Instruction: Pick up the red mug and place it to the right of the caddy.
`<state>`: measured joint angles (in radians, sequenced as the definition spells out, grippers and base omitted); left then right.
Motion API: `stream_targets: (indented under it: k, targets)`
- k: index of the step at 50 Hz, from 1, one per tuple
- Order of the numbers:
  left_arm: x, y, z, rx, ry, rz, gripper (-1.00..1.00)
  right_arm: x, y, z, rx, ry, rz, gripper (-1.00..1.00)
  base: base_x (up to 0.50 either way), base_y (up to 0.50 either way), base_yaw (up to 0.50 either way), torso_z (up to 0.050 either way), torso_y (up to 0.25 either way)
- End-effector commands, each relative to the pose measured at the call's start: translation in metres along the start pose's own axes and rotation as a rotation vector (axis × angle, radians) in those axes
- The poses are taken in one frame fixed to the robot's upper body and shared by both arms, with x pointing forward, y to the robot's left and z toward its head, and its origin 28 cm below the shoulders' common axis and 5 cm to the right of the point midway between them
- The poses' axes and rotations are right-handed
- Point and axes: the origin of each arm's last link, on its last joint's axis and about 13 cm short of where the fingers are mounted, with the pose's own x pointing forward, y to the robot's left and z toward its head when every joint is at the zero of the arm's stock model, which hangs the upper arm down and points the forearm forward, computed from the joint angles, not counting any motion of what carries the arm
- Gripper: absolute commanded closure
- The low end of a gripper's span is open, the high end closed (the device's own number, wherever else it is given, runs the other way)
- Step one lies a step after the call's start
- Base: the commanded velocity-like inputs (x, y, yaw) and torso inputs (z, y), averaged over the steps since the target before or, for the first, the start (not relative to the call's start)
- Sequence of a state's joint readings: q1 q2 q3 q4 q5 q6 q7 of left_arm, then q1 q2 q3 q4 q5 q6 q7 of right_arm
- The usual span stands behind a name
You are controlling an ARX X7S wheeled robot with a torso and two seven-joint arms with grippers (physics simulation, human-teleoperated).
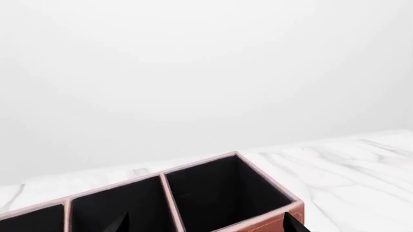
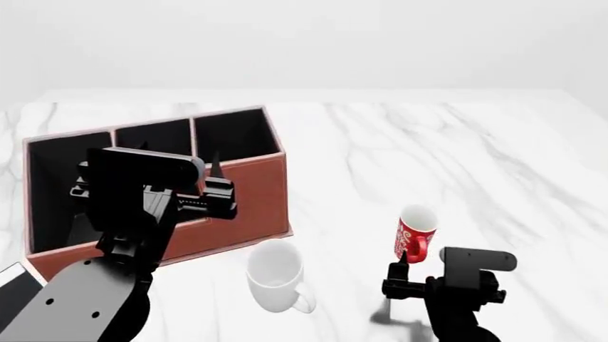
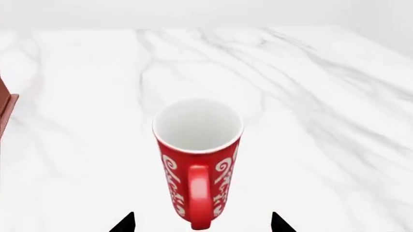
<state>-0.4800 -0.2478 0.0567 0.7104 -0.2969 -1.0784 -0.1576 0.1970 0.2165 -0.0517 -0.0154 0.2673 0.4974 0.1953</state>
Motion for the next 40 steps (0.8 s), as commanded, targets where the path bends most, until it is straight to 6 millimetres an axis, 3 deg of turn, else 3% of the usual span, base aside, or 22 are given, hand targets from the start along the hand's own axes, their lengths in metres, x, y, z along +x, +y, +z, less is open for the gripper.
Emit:
stream_targets:
  k: [1, 32, 33, 40]
  targets:
    - [0.0, 0.0, -0.002, 0.002, 0.005, -0.002, -1.0, 0.008, 0.0, -0.002, -0.004, 0.028, -0.006, -1.0, 0.0, 0.0, 0.0, 0.0, 0.0]
    - [0.001, 0.001, -0.005, 0.002, 0.012, 0.0, -1.0, 0.028, 0.004, -0.003, 0.005, 0.067, 0.006, -1.0, 0.0, 0.0, 0.0, 0.0, 0.0]
    - [0.001, 0.001, -0.005, 0.003, 0.013, 0.0, -1.0, 0.028, 0.003, -0.003, 0.0, 0.062, -0.001, 1.0, 0.0, 0.0, 0.0, 0.0, 0.0]
    - [0.001, 0.001, -0.005, 0.003, 0.014, 0.001, -1.0, 0.029, 0.003, -0.005, 0.002, 0.07, -0.001, 1.0, 0.0, 0.0, 0.0, 0.0, 0.0]
